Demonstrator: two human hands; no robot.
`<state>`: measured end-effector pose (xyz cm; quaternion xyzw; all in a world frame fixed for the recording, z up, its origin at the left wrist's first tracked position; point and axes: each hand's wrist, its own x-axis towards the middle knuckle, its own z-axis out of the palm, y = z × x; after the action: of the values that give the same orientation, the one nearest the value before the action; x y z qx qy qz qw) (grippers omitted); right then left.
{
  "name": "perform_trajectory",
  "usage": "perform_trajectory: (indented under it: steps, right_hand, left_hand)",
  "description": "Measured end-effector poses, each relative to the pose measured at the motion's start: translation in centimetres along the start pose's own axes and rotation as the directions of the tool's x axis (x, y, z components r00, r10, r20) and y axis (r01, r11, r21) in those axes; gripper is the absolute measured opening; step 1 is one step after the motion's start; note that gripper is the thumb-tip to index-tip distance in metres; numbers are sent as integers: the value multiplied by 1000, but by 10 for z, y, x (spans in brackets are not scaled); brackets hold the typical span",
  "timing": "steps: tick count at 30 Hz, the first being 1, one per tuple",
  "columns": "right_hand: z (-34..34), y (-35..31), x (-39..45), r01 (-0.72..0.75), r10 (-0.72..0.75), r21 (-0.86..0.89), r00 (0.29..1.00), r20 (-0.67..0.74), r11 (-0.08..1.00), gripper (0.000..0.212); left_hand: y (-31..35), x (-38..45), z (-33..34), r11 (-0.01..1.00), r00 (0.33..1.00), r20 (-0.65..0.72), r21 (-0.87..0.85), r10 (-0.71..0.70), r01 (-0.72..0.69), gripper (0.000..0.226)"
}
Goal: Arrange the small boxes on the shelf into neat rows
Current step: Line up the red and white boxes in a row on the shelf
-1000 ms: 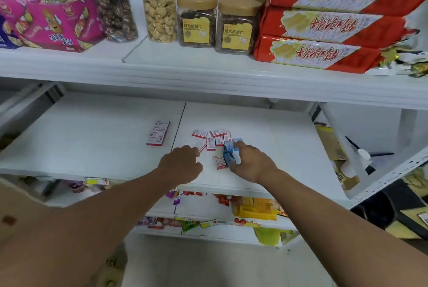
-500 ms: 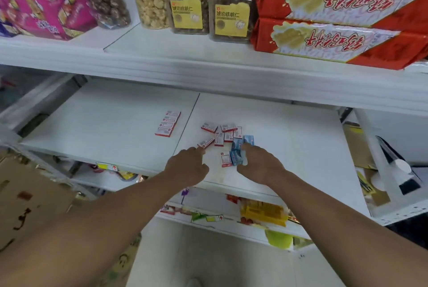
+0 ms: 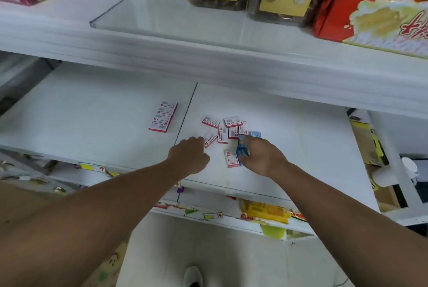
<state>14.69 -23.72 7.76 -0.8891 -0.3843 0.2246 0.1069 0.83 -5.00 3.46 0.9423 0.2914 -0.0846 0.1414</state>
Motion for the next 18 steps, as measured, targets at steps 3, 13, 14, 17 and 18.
perform_trajectory:
  steps: [3,13,14,17,18]
  right_hand:
    - [7,1,7,-14,14,-21,1000,-9,1000,31]
    - [11,28,55,25,-29,-92,998,-50,995,6]
    - [12,29,62,28,-34,-101,998,-58,995,6]
    - [10,26,83,34,-40,-71,996,-83,997,26]
    - [9,23,90,38,-43,-59,995,-88,998,30]
  left_hand:
    - [-1,8,12,1000,999,-47,5,-2,2,48]
    - [11,60,42,998,989,-133,-11,-60,59,42]
    - [11,64,46,998,988,-135,-10,-70,69,42]
    - [12,74,56,996,983,-162,5,-92,94,43]
    - [12,76,57,995,979,-180,16,-91,96,44]
